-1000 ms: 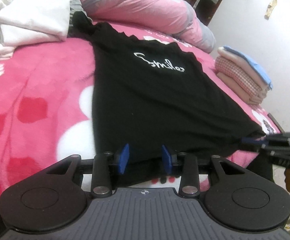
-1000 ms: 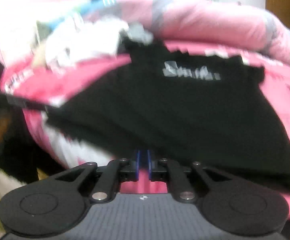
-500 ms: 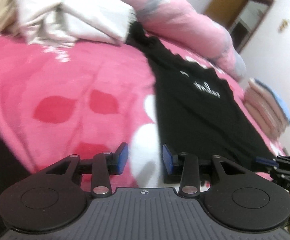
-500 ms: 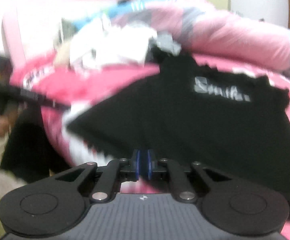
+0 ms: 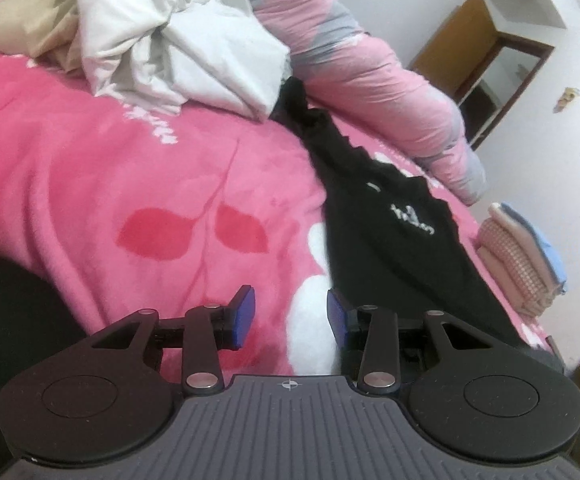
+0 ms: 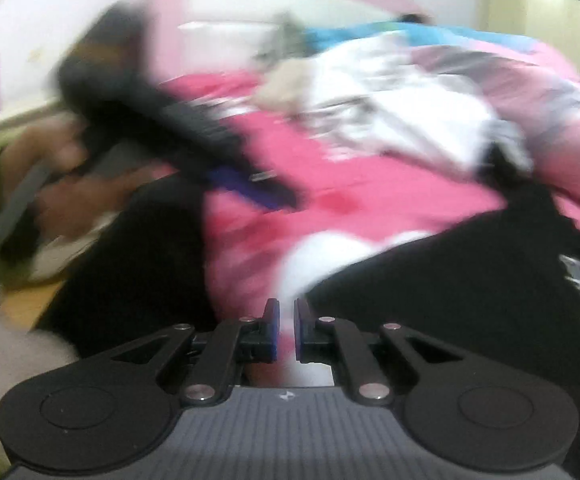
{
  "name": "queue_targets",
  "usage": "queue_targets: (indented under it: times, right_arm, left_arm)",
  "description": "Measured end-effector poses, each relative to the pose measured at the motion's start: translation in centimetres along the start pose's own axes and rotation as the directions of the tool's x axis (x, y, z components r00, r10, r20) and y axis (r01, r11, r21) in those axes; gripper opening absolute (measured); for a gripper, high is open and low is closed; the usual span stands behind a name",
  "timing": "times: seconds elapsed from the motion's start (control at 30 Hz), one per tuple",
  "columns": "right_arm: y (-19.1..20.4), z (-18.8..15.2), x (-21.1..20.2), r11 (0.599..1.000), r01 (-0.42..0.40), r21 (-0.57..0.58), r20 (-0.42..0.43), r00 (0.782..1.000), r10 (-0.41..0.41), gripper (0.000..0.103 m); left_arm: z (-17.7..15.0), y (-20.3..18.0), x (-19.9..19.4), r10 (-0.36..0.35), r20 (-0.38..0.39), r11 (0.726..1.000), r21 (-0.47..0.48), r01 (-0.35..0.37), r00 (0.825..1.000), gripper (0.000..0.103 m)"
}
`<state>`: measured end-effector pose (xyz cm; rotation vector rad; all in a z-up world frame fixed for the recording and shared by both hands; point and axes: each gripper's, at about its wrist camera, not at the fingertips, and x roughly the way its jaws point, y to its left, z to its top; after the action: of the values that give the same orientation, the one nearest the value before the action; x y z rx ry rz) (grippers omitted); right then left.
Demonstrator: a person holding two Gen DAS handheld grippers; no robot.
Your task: Fold clothes
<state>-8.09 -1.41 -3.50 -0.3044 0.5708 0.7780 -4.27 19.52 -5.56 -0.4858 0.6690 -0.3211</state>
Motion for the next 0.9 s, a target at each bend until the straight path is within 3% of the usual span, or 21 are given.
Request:
queue_targets:
  times: [0.13, 0.17, 0.27, 0.33, 0.5, 0.6, 0.7, 0.8, 0.83, 0.9]
  right_arm:
    - [-5.3, 0.1, -0.5, 0.961, 0.204, 0.185, -0.013, 0.979, -0.205, 0.008]
    - [-5.6, -0.4, -0.2, 0.958, 0.212, 0.194, -0.03, 0.977, -0.21, 0.008]
    - [-2.7, -2.0, 0.6, 0.987, 0.053, 0.154, -0.073, 0.996, -0.042, 0.008]
    - [-0.1, -2.7, 0.5, 0.993, -0.055, 0.107, -0.079, 0.995, 0.063, 0.007]
    - [-2.0, -2.2, -1.2, 0.989, 0.006, 0.15, 0.022, 1.0, -0.009, 0.007]
    - [-5.5, -2.2, -1.4, 0.957, 0.065, 0.282, 0.048, 0.995, -0.082, 0.007]
    - [-4.5, -4.1, 0.2, 0.959, 0.011, 0.284, -0.022, 1.0, -0.005, 0.009]
    - [-3.2, -5.2, -0.6, 0.939, -0.147, 0.311, -0.043, 0.985, 0.169, 0.008]
    - [-3.4, -5.5, -1.3, 0.938, -0.132, 0.321, -0.033, 0.988, 0.15, 0.008]
    - [-4.6, -5.8, -3.5, 0.945, -0.03, 0.325, -0.016, 0.999, 0.037, 0.008]
  left_arm:
    - [0.5, -1.1, 0.8, -0.019, 0.01, 0.999, 0.046, 0.018, 1.0, 0.045]
    - [0.6, -1.4, 1.0, -0.022, 0.01, 0.998, 0.056, 0.021, 1.0, 0.046]
    - [0.7, -2.2, 1.8, -0.017, 0.002, 0.997, 0.081, 0.017, 1.0, 0.046]
    - [0.7, -2.6, 2.1, -0.005, -0.001, 0.995, 0.097, 0.005, 1.0, 0.047]
    - [0.6, -3.7, 2.5, 0.009, -0.011, 0.993, 0.119, -0.008, 1.0, 0.047]
    - [0.6, -4.3, 2.8, 0.013, -0.019, 0.991, 0.132, -0.011, 1.0, 0.047]
    - [0.6, -5.1, 3.5, 0.002, -0.03, 0.99, 0.138, 0.002, 1.0, 0.047]
    - [0.3, -6.3, 4.8, -0.022, -0.055, 0.988, 0.151, 0.03, 0.998, 0.048]
    - [0.2, -6.8, 5.3, -0.032, -0.068, 0.987, 0.157, 0.042, 0.997, 0.049]
    - [-0.2, -7.7, 6.4, -0.047, -0.097, 0.983, 0.174, 0.064, 0.994, 0.049]
